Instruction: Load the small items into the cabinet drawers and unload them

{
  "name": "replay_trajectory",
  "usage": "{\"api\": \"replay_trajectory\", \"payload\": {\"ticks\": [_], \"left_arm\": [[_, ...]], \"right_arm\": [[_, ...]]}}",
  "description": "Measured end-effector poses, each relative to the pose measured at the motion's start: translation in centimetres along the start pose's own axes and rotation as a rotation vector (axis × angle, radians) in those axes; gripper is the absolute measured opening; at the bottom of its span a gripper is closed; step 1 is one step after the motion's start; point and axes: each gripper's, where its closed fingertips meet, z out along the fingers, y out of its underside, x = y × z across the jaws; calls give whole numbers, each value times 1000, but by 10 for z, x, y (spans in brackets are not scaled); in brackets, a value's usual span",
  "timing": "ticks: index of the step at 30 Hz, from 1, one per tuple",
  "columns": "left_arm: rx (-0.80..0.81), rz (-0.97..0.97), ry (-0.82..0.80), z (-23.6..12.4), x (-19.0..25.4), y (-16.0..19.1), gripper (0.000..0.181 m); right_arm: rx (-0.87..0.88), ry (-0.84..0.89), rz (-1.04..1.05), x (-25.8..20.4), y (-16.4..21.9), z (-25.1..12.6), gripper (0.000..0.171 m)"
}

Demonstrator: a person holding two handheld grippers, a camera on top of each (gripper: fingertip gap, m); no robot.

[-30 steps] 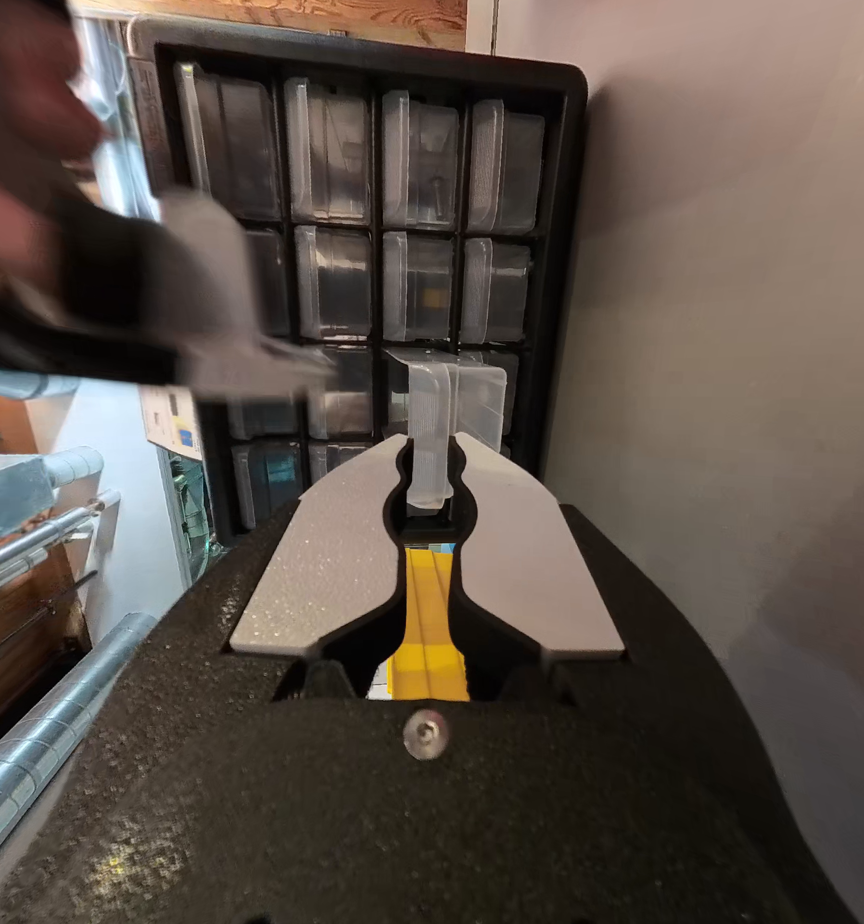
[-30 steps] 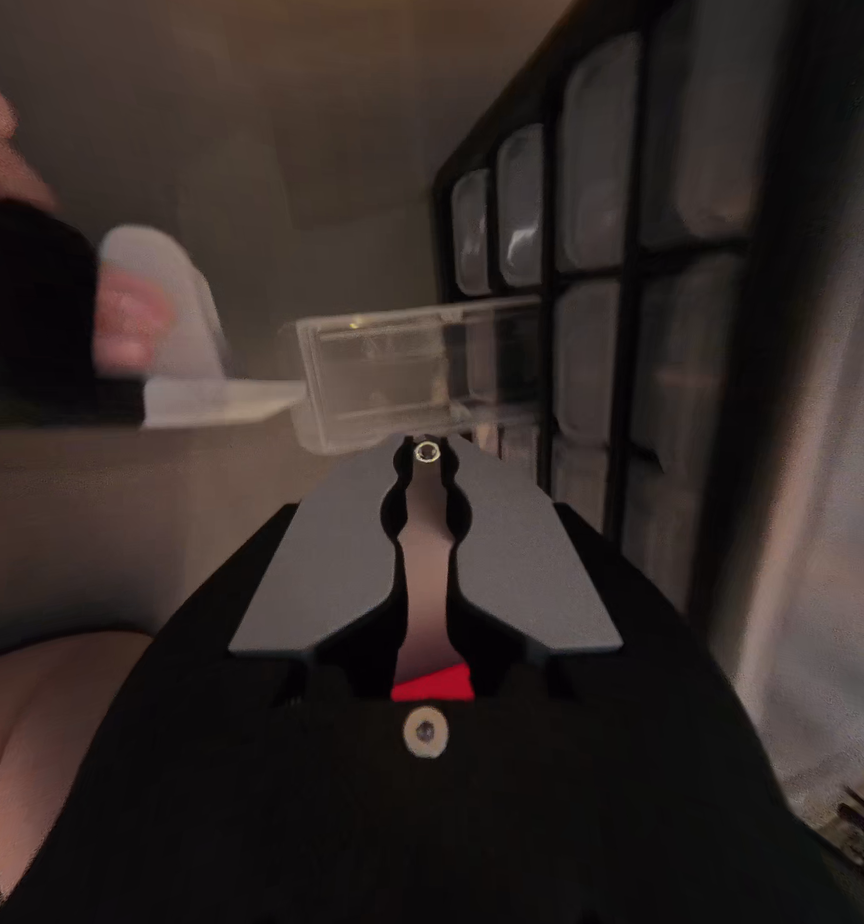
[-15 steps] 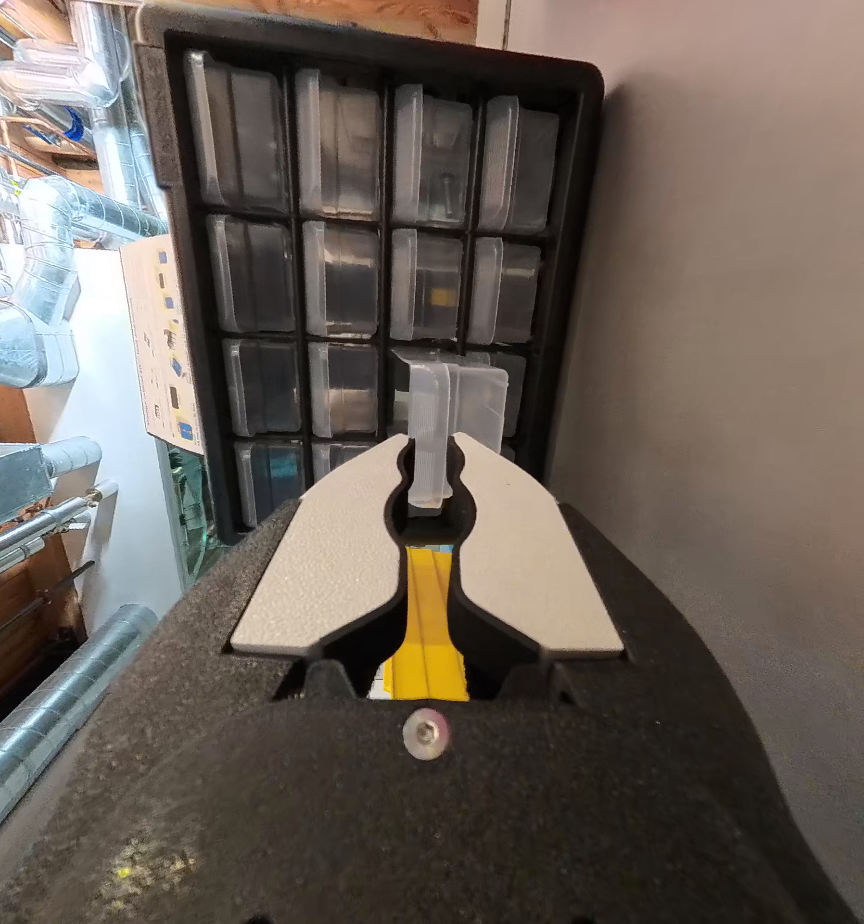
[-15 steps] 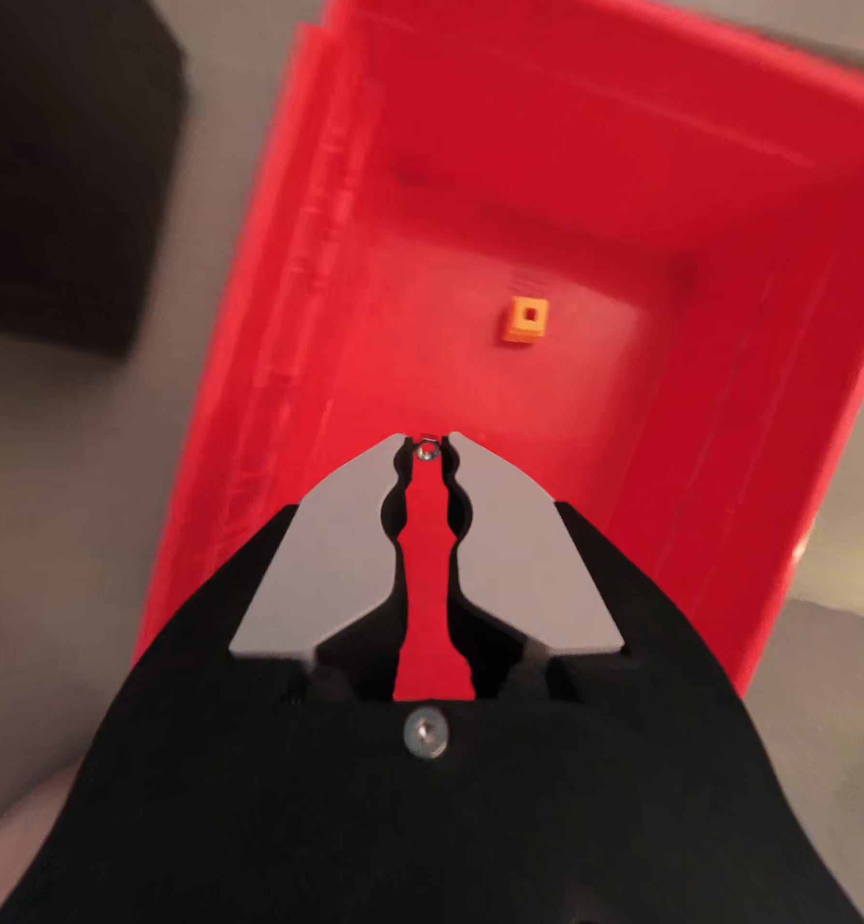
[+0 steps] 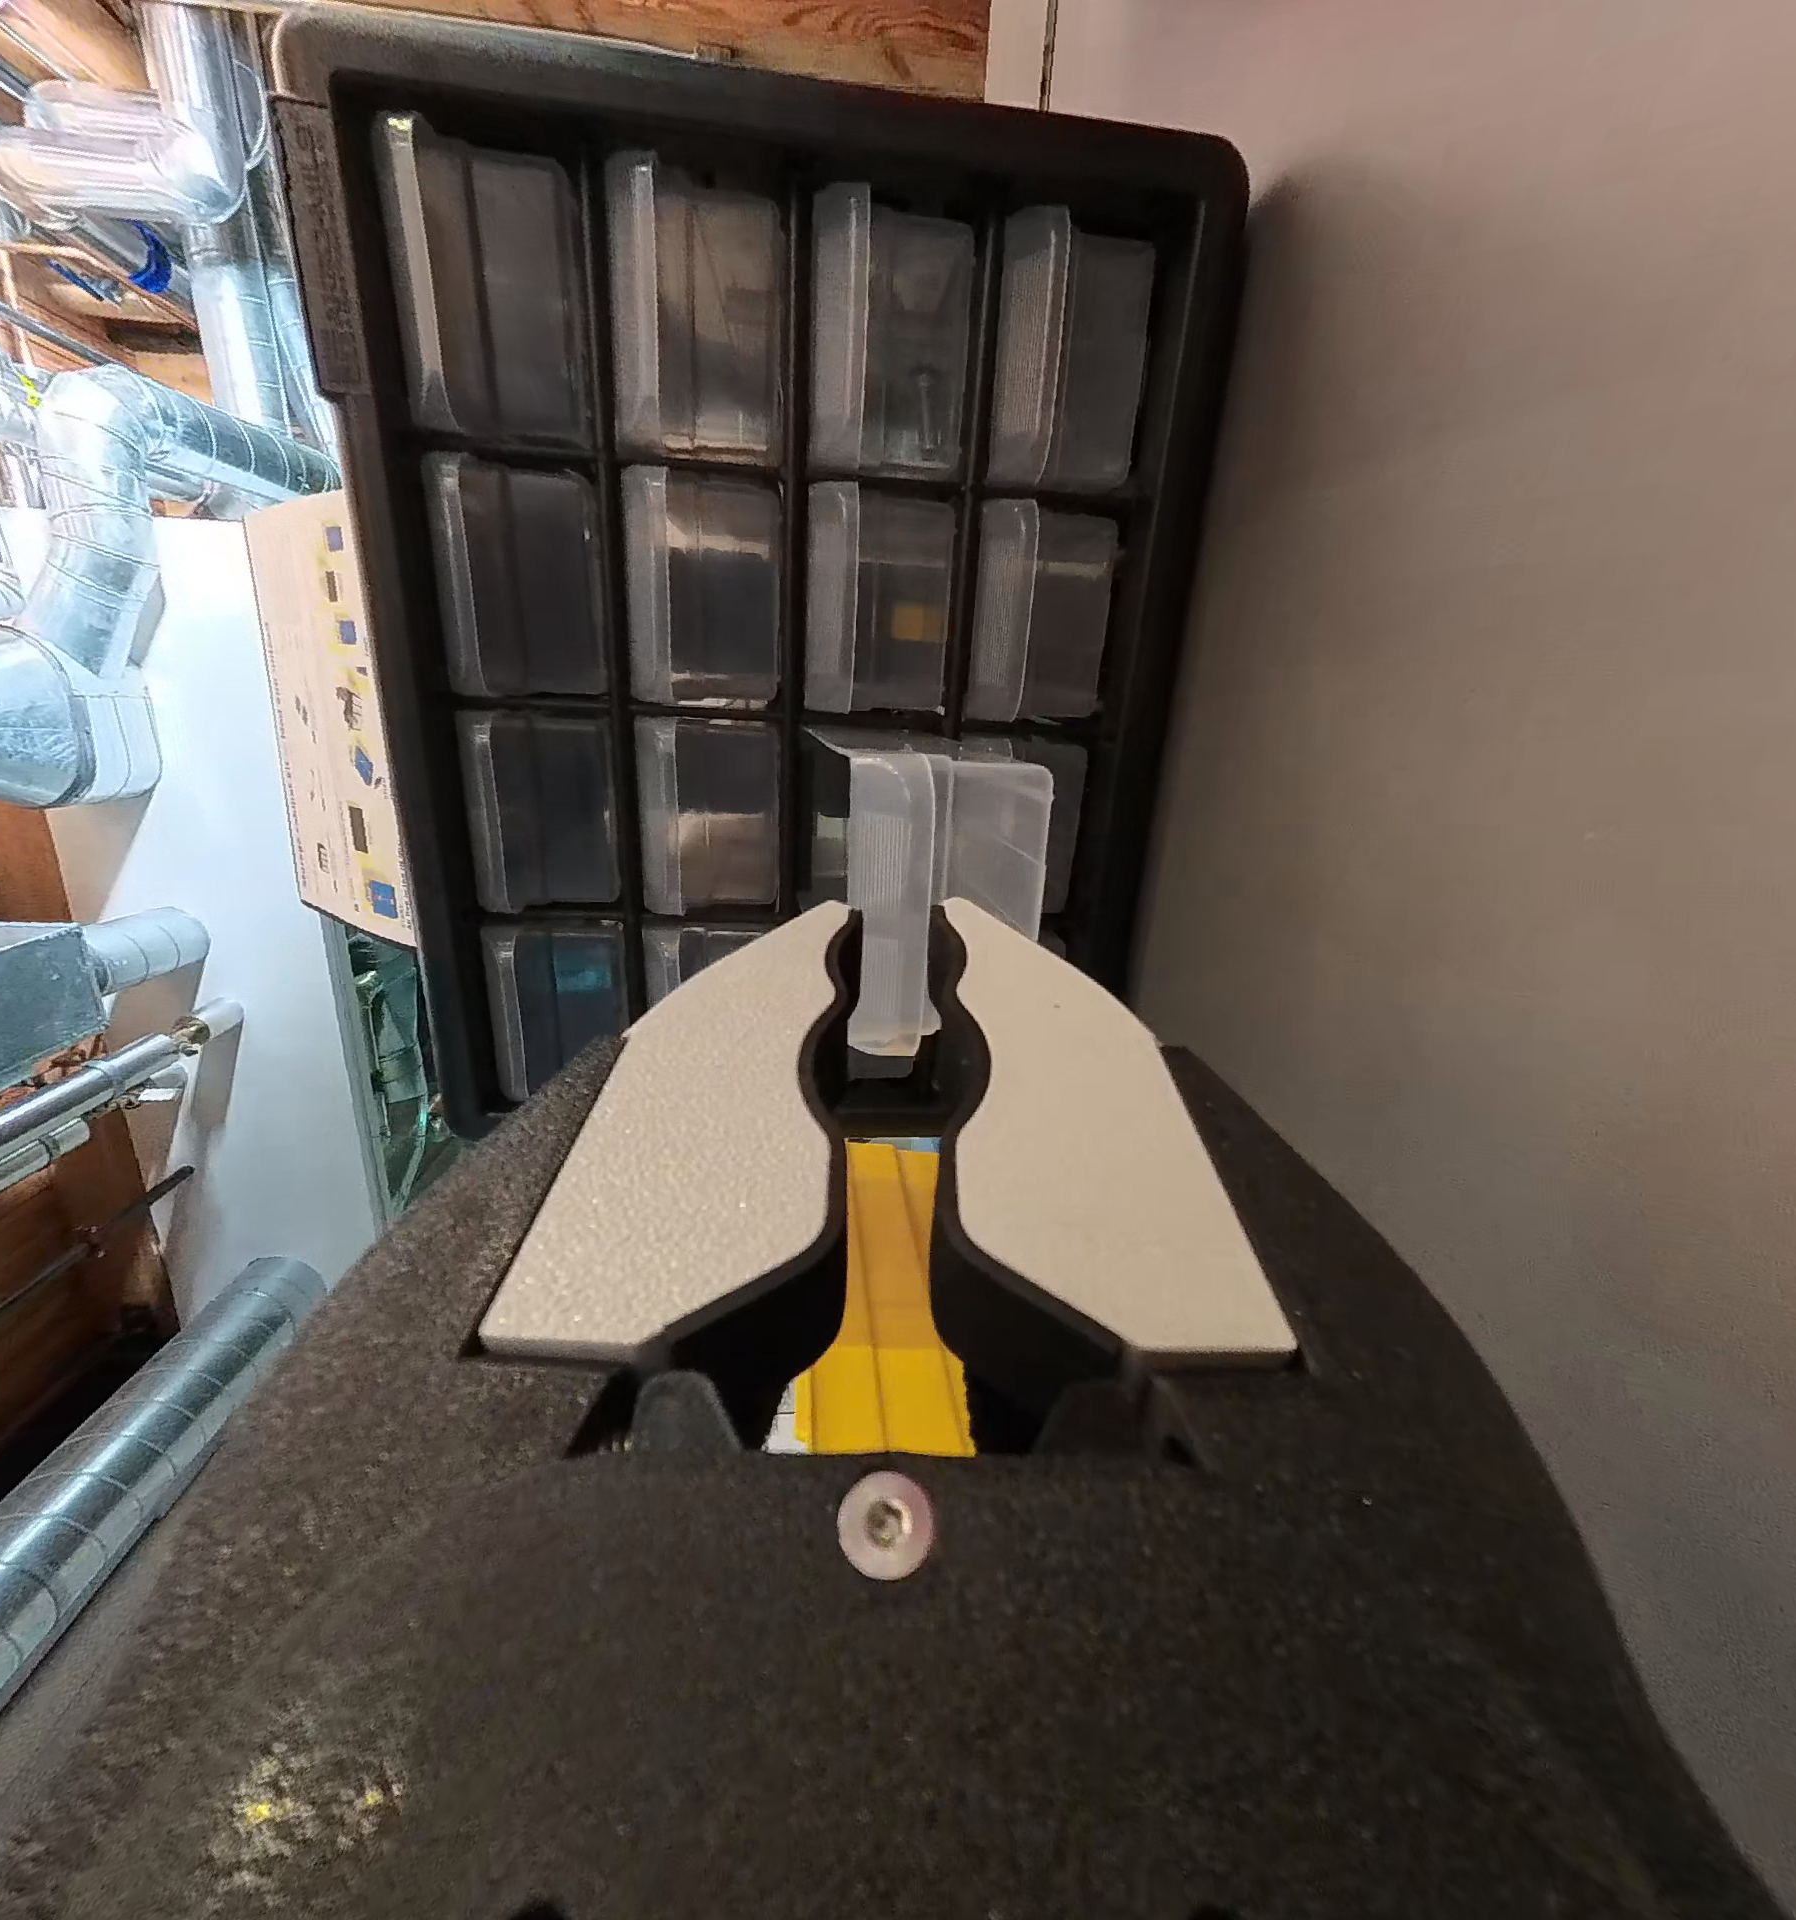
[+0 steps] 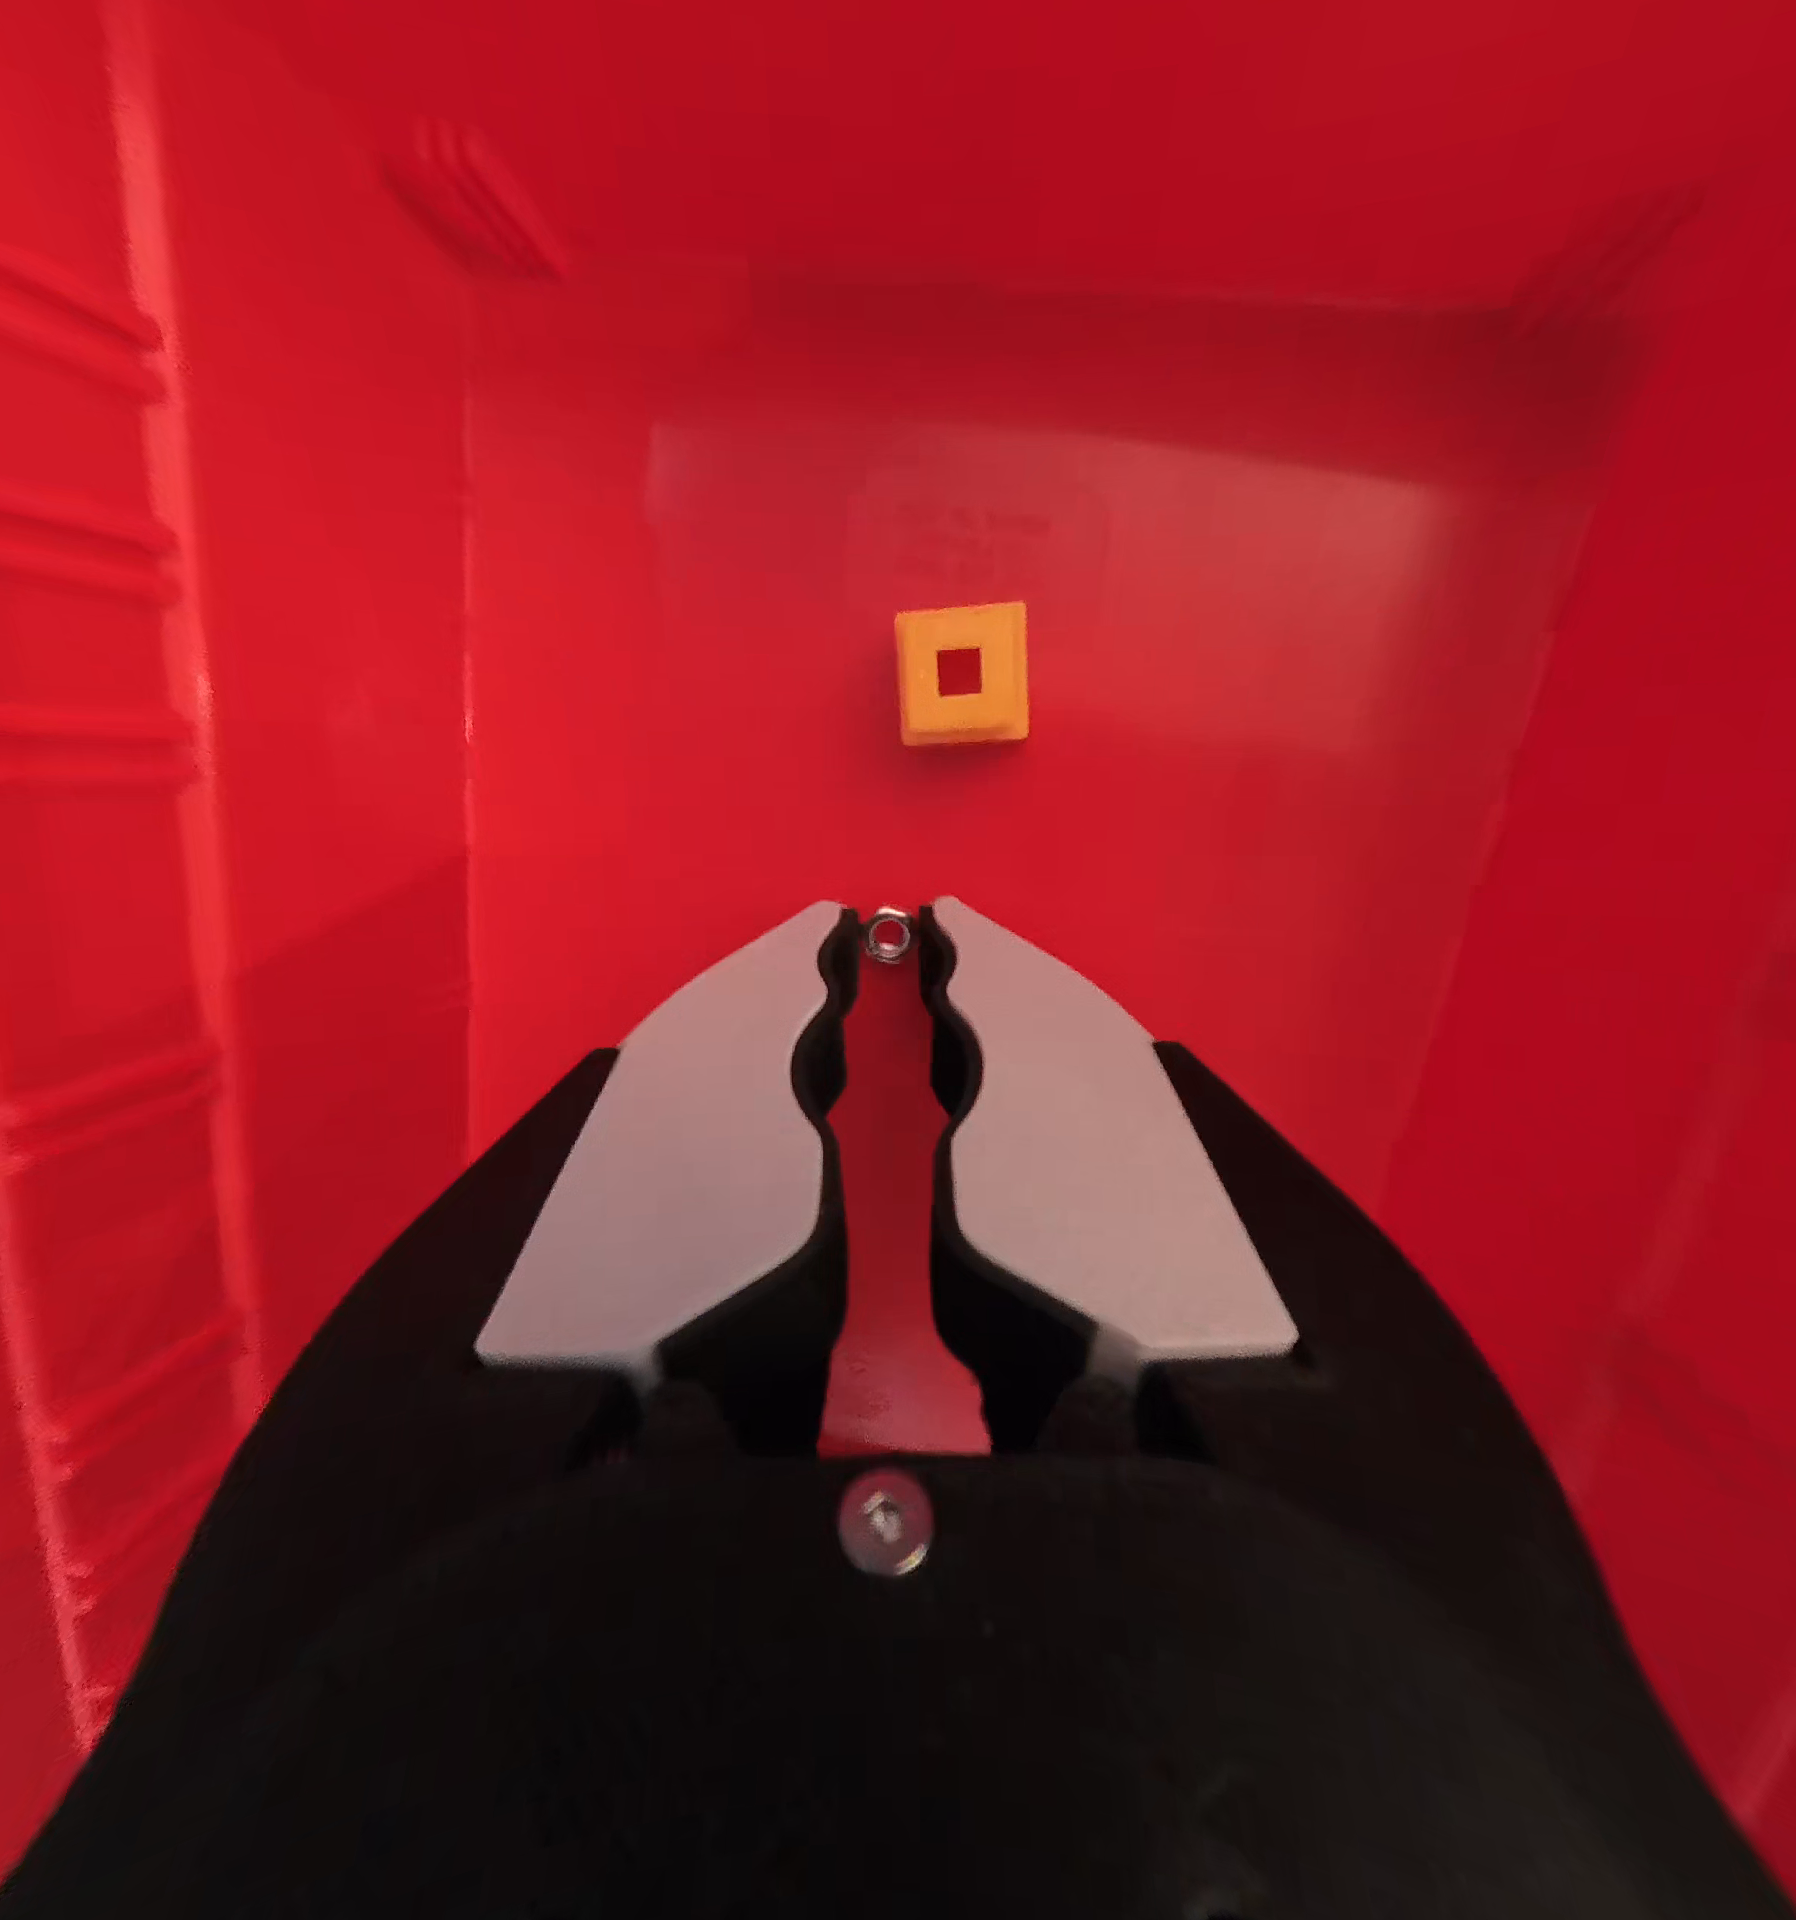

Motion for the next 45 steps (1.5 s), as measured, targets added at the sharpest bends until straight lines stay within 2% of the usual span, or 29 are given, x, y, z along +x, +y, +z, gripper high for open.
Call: {"api": "replay_trajectory", "payload": {"ticks": [3,6,9,15,20,24,27,32,35,39,45], "left_arm": [[-3,4,-2,1,0,1,11],[-2,14,-9,5,-2,0,11],[-14,49,-29,17,-6,2,10],[-57,82,-46,49,-11,16,10],[-83,85,-71,72,-15,21,10],[-108,86,-85,87,-17,23,10],[-124,84,-88,94,-17,24,14],[-142,90,-79,91,-15,23,21],[-85,49,-108,83,-25,5,31],[6,64,-102,83,-24,-26,33],[-12,144,-115,107,-12,-32,30]], "right_arm": [[0,-42,47,-4,1,-8,25],[69,-64,65,-9,-3,-33,24],[171,-7,45,-10,-12,-69,24],[333,118,-122,-39,-20,-138,24],[418,166,-239,-68,-22,-170,24],[460,222,-292,-75,-26,-183,24],[496,204,-311,-82,-29,-189,23],[437,223,-306,-77,-22,-182,23],[408,224,-297,-74,-19,-177,23],[398,233,-296,-74,-16,-178,23],[394,255,-335,-84,-10,-186,23]]}}
